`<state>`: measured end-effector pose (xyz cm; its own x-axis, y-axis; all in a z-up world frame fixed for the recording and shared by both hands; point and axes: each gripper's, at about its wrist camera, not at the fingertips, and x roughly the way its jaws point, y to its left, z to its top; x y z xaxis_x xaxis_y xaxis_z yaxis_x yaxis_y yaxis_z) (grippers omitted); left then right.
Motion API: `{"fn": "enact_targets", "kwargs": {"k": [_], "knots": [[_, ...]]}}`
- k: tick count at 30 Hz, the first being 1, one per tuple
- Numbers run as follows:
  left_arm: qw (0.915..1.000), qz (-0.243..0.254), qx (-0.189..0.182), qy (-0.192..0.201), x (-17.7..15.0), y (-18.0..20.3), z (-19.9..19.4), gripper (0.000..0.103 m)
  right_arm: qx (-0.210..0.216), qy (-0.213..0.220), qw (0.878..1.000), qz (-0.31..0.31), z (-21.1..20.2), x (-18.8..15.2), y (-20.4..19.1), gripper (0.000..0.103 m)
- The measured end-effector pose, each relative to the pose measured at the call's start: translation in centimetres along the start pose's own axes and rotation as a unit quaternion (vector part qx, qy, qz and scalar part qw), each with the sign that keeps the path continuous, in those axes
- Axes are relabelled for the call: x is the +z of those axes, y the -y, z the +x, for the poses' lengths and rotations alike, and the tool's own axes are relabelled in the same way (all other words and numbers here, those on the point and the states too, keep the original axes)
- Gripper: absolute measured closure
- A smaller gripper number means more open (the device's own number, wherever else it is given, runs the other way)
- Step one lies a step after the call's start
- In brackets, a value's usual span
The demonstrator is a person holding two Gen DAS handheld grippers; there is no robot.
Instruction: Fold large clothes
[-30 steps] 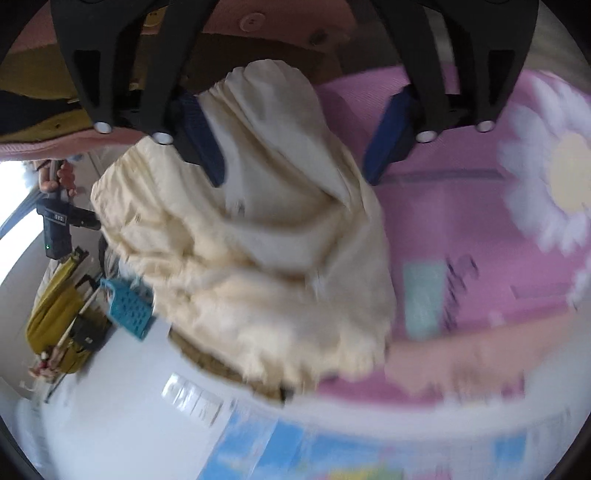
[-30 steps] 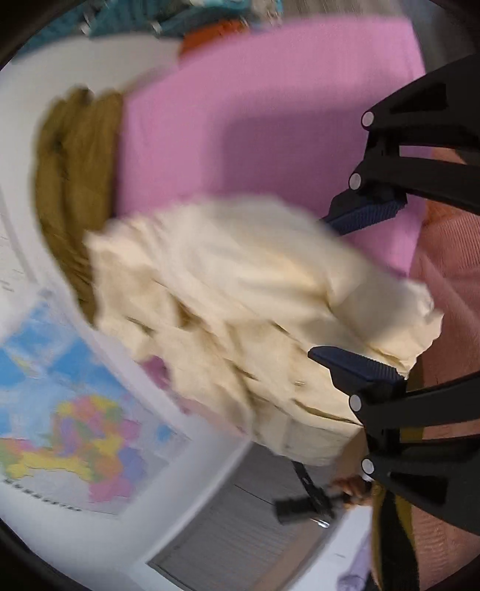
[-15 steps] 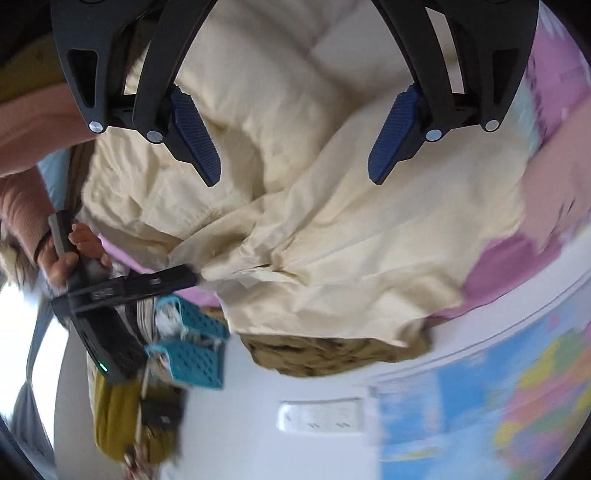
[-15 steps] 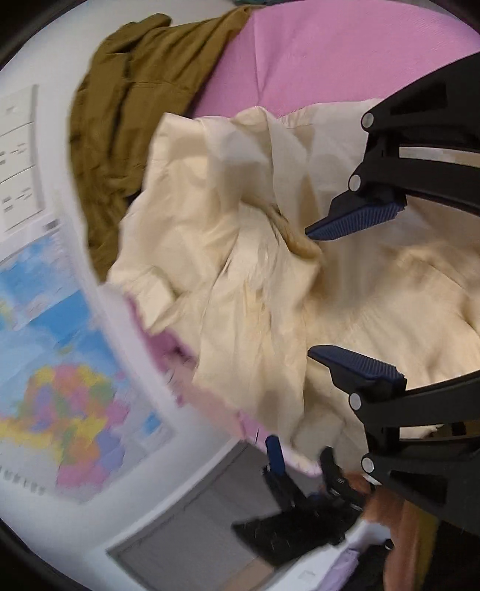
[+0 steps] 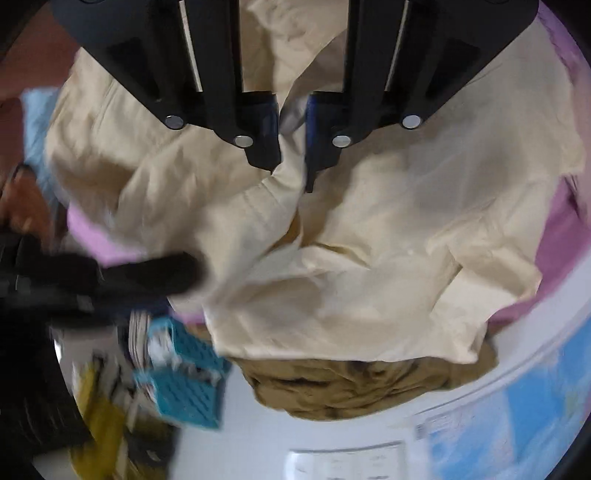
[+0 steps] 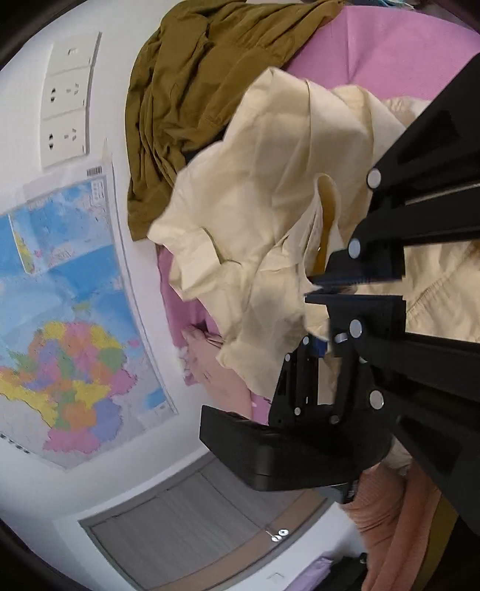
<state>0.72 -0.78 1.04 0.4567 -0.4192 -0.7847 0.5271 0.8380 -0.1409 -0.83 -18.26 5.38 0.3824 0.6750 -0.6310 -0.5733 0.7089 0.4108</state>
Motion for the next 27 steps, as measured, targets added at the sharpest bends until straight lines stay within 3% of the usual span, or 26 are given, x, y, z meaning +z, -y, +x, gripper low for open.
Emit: {"fn": "enact_targets", "kwargs": {"k": [1,2,3,6,9,11,15,17,21,22,24,25,26,27], "knots": [[0.9996,-0.023,0.001,0.016,0.1,-0.9,-0.7,0.095,0.004,0.007,1.000,0.015,-0.5,0.0,0.9,0.086],[0.9990,-0.039,0.002,0.024,0.2,-1.6,-1.0,0.096,-0.001,0.010,1.000,0.024,-0.6,-0.1,1.5,0.072],[0.9973,-0.056,0.003,0.047,0.2,-2.7,-1.7,0.096,-0.007,0.014,0.999,0.038,-1.0,-0.2,2.3,0.063],[0.9897,-0.113,-0.022,0.085,0.4,-4.9,-3.8,0.096,-0.003,0.015,0.997,0.072,-1.1,-0.3,4.0,0.062],[0.9842,-0.136,-0.036,0.108,0.9,-5.5,-4.5,0.096,-0.011,0.013,0.996,0.088,-0.6,-0.4,5.1,0.061],[0.9851,-0.139,-0.039,0.094,0.8,-5.1,-3.6,0.095,-0.021,0.005,0.996,0.086,0.0,-0.3,5.2,0.060],[0.9914,-0.125,-0.039,-0.001,0.5,-2.9,2.2,0.092,-0.055,-0.001,0.994,0.091,1.2,0.0,5.8,0.054],[0.9931,-0.108,-0.021,-0.042,0.0,-1.6,5.2,0.083,-0.049,0.004,0.993,0.109,1.2,-0.2,6.6,0.053],[0.9946,-0.088,-0.015,-0.053,-0.2,-0.6,5.6,0.077,-0.044,0.010,0.992,0.116,0.5,-0.6,6.7,0.050],[0.9938,-0.094,-0.025,-0.054,-0.2,-0.8,5.2,0.073,-0.041,0.008,0.993,0.108,0.5,-0.6,6.3,0.046],[0.9922,-0.103,-0.049,-0.050,-0.5,-1.1,4.1,0.050,-0.047,-0.002,0.995,0.083,1.1,-0.5,5.2,0.045],[0.9924,-0.102,-0.056,-0.040,-0.8,-1.0,3.2,0.022,-0.051,-0.011,0.996,0.073,1.5,-0.5,4.9,0.044],[0.9937,-0.096,-0.053,-0.022,-1.1,-0.9,2.2,0.015,-0.056,-0.025,0.996,0.064,2.3,-0.6,4.5,0.043],[0.9950,-0.087,-0.047,-0.013,-1.4,-0.8,1.4,0.016,-0.060,-0.035,0.996,0.061,2.9,-0.8,4.5,0.043]]}}
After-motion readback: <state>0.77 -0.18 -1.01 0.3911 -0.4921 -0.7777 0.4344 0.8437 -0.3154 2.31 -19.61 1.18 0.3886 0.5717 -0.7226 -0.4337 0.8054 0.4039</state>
